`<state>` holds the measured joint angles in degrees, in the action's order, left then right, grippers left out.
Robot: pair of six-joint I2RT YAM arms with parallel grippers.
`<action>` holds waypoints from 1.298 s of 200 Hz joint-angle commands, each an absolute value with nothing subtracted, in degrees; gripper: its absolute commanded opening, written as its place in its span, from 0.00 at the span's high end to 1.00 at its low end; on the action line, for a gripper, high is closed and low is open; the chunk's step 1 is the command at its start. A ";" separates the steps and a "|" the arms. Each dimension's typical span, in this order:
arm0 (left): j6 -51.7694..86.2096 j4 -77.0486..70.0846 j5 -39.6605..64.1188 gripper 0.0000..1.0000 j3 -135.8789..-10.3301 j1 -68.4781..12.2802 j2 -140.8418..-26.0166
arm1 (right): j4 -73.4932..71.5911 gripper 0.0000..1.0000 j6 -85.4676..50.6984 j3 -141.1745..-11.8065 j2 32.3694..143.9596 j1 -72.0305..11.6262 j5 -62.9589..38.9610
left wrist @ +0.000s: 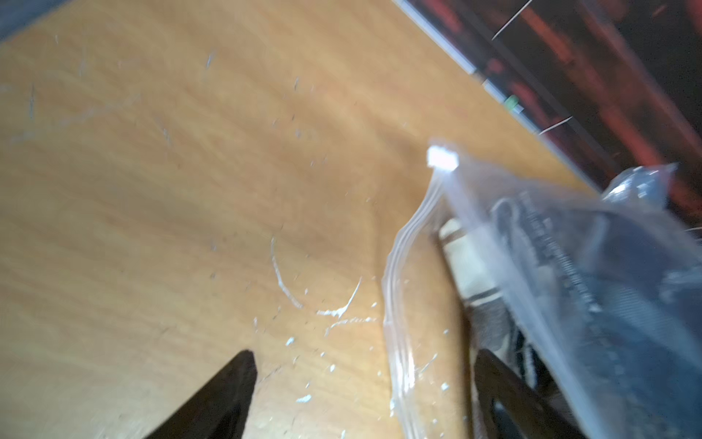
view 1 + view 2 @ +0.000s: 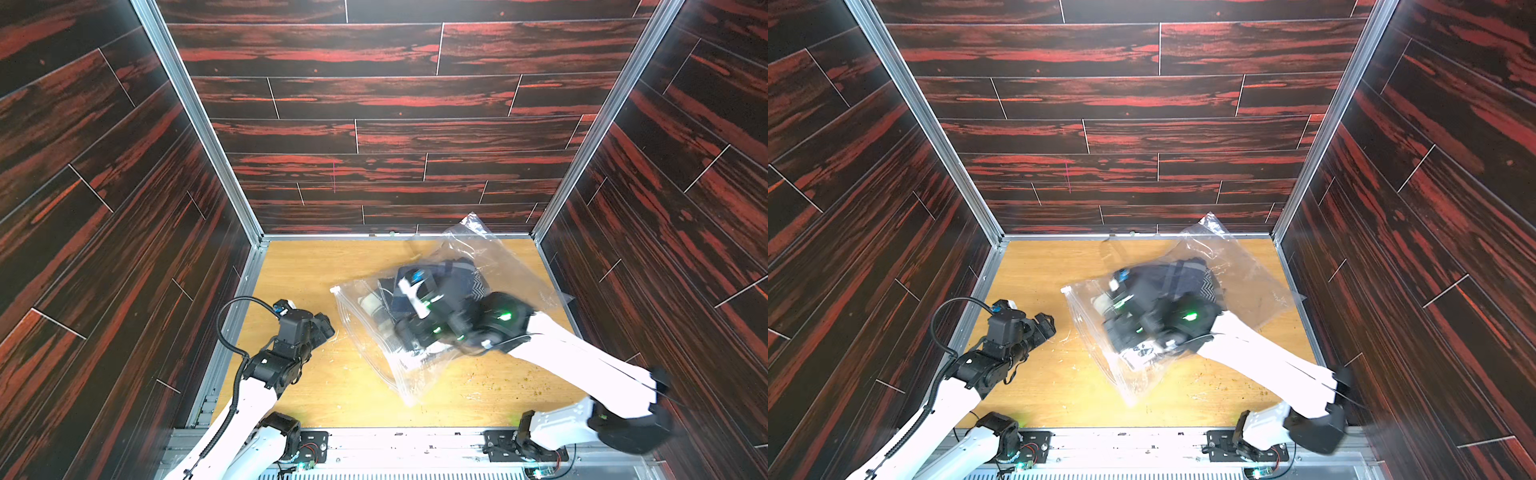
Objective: Take the scarf out of the vacuum bag
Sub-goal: Open the vacuum bag at the center of the board.
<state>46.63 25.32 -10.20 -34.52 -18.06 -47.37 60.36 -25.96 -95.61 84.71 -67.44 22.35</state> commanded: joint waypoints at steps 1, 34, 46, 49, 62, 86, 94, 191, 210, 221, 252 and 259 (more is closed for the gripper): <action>46.73 27.19 -6.60 0.07 -33.36 -18.28 -49.20 | 69.91 0.02 -30.65 -100.51 90.19 -72.27 31.46; 45.99 24.33 -2.47 0.06 -30.96 -18.28 -51.96 | 73.38 0.03 -34.65 -104.82 97.53 -76.86 36.09; 46.39 24.25 -1.30 0.06 -30.28 -18.28 -51.97 | 73.50 0.06 -35.83 -105.27 99.30 -78.02 37.04; 46.40 24.19 -0.99 0.06 -30.05 -18.28 -51.74 | 73.56 0.06 -36.14 -105.36 99.69 -78.24 37.27; 47.20 23.92 -0.03 0.06 -28.79 -18.28 -50.18 | 73.48 0.07 -37.28 -105.57 101.43 -79.24 38.82; 48.18 22.25 0.45 0.04 -25.73 -18.28 -45.86 | 71.79 0.10 -38.75 -104.66 104.41 -80.04 39.90; 48.15 21.98 0.44 0.04 -24.95 -18.28 -44.73 | 70.28 0.11 -38.98 -103.84 104.96 -80.24 39.99; 48.72 16.70 11.02 0.03 -22.41 -18.28 -40.69 | 67.47 0.33 -35.47 -103.65 111.92 -76.28 49.49; 49.35 14.11 12.67 0.03 -22.37 -18.28 -40.61 | 64.91 0.44 -32.55 -102.92 110.17 -74.78 49.01; 49.99 12.48 13.24 0.03 -22.08 -18.28 -40.61 | 64.01 0.49 -30.49 -103.04 109.49 -73.82 48.10; 50.01 7.16 15.05 0.03 -20.90 -18.28 -40.93 | 63.22 0.87 -25.10 -104.78 109.09 -71.05 44.39; 50.01 5.75 15.58 0.03 -20.60 -18.28 -40.96 | 63.09 0.94 -24.10 -105.14 109.04 -70.67 43.92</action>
<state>49.60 11.62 12.69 -22.04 -18.09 -40.84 63.77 -29.50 -102.91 110.56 -72.07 46.15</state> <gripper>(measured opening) 0.969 0.159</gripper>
